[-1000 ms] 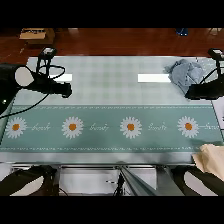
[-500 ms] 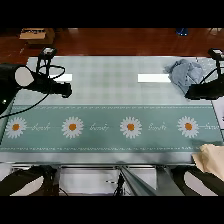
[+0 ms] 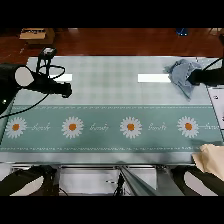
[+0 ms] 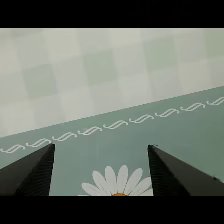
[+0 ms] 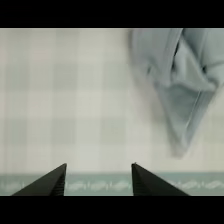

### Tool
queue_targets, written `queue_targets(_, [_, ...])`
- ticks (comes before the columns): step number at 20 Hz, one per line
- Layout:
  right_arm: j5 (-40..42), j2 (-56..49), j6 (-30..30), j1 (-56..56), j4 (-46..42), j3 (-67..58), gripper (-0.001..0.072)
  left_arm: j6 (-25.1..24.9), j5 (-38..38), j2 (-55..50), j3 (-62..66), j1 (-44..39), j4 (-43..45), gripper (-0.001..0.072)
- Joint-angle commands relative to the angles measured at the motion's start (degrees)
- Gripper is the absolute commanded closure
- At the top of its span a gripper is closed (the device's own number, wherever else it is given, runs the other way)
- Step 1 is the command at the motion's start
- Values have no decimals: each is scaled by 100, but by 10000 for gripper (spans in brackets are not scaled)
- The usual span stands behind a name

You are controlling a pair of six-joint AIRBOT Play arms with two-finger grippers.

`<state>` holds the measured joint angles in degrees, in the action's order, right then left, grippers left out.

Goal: Fold the shirts.

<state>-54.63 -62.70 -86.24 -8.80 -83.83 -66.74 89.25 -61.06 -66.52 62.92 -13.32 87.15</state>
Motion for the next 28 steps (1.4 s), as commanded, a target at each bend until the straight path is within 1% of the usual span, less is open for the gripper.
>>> queue_targets(1, [2208,-184,-1665,-33,-1438,-24,241,0,85,-28,0,7,-11,14])
queue_targets(2, [2345,-391,-1956,-59,-1722,-118,241,0,103,-48,0,9,-11,14])
queue_targets(3, [2319,-704,-2022,-131,-1786,-295,241,-2,96,-74,0,9,-11,14])
queue_targets(5, [2135,-1388,-2022,-275,-1703,-713,241,-2,94,-114,0,9,-9,14])
queue_targets(7, [2092,-1993,-2020,-417,-1423,-1067,241,0,107,-120,0,7,-17,15])
queue_targets(10, [2094,-2667,-2022,-590,-1252,-1353,241,-2,-122,-120,0,9,-13,14])
queue_targets(15, [1799,-3359,-2000,-717,-1222,-1355,236,0,-118,-118,2,9,-17,14])
queue_targets(18, [1845,-3668,-1950,-717,-1226,-1353,231,-2,-118,-90,7,9,-127,15])
queue_targets(21, [2061,-3912,-1862,-715,-1215,-1353,239,-2,-118,-66,7,9,-188,15])
queue_targets(22, [2157,-3958,-1860,-715,-1215,-1355,326,-2,-116,-59,7,9,-188,15])
queue_targets(23, [2240,-3965,-1860,-717,-1217,-1353,452,-2,-114,-59,7,9,-188,15])
queue_targets(24, [2363,-3956,-1858,-717,-1198,-1355,552,-2,-107,-61,7,9,-186,15])
queue_targets(25, [2459,-3945,-1858,-717,-1154,-1355,621,-2,-94,-61,7,9,-186,15])
queue_targets(26, [2470,-3901,-1849,-717,-1110,-1373,683,-2,-94,-61,7,9,-186,15])
queue_targets(28, [2500,-3672,-1742,-706,-1119,-1386,685,-4,-94,-59,7,9,-184,15])
